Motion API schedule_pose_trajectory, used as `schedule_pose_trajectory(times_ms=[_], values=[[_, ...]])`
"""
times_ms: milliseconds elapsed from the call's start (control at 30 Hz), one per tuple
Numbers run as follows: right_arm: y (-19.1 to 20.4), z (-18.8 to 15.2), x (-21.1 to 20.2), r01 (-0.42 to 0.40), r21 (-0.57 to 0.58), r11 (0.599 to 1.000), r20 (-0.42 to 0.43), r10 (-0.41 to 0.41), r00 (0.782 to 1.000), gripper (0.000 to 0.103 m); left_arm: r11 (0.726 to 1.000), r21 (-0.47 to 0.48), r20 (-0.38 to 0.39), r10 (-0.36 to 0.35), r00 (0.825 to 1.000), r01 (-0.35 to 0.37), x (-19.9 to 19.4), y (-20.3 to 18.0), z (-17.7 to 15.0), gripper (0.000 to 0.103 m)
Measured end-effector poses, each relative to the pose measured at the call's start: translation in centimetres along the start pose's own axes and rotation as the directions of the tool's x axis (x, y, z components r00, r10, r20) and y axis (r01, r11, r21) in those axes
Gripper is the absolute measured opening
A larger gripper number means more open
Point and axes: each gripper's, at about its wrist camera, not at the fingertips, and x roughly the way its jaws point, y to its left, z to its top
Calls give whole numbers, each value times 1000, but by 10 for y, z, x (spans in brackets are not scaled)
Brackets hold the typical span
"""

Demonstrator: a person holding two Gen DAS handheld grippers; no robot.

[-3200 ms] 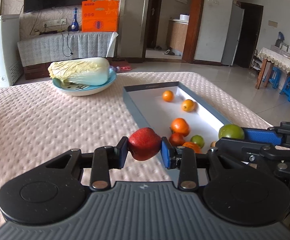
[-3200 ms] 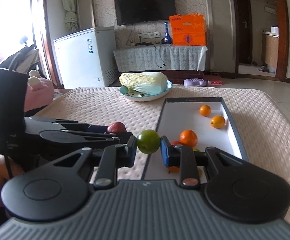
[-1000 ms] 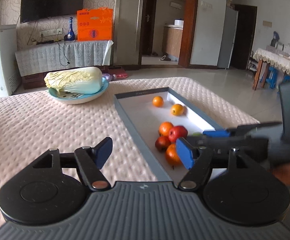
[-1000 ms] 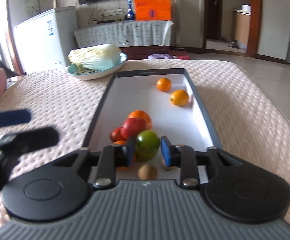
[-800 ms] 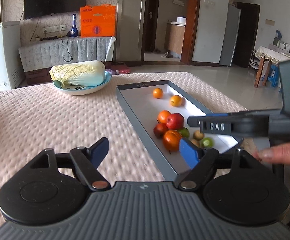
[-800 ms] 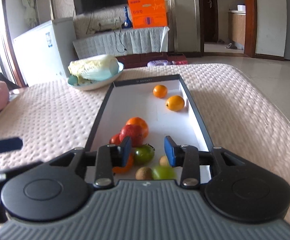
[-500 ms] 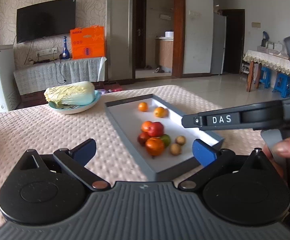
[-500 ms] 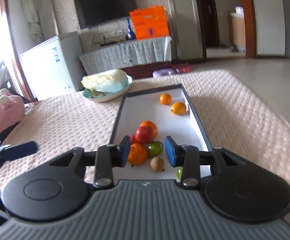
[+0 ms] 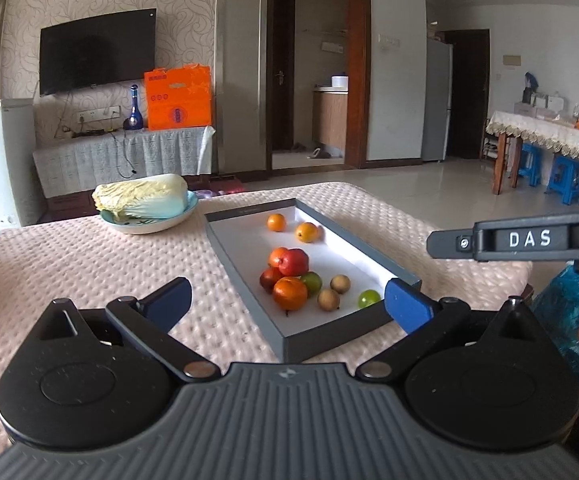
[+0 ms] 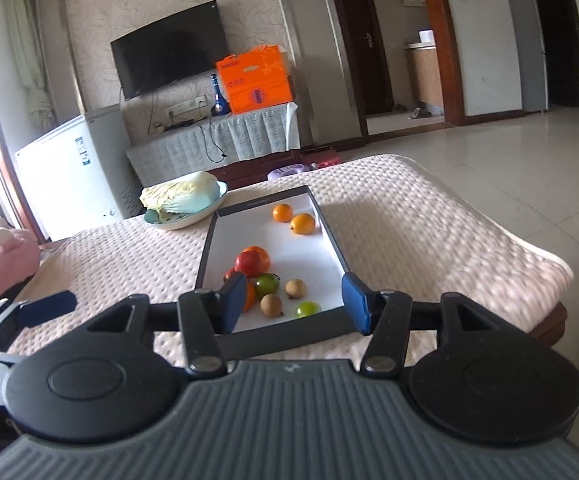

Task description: Organize fruits

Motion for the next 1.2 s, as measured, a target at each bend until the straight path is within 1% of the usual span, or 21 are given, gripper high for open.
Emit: schedule_pose_trajectory(times_ms=[200, 333, 467, 633, 733, 867, 1067, 1200], values=[[7, -6, -2, -25, -28, 999, -20, 24, 999, 55, 999, 25, -53, -37, 998, 38, -10, -16, -9, 103], [7, -10, -2, 16, -73, 997, -57, -21, 998, 55, 999, 24, -64, -43, 997, 45, -14, -22, -13, 103], [-5, -14, 2, 44, -70, 997, -119, -52, 992, 55, 999, 6, -96, -43, 994, 44, -10, -22, -16, 103], [-10, -18, 7, 45, -74, 996, -160, -57, 985, 55, 999, -21, -115, -46, 992, 44, -5, -21, -16, 103], [-9, -22, 10, 41, -90, 995, -184, -57, 981, 55, 999, -11, -121, -49, 991, 48, -3, -25, -18, 103], [-9, -23, 13, 31, -93, 995, -195, -49, 980, 55, 998, 6, -120, -60, 991, 61, -1, -29, -19, 103], [-9, -24, 15, 38, -93, 995, -202, -56, 978, 55, 997, 19, -126, -75, 989, 78, 2, -32, -20, 103], [-10, -25, 17, 40, -91, 995, -206, -58, 977, 55, 996, 11, -125, -81, 989, 83, 4, -32, -20, 103]])
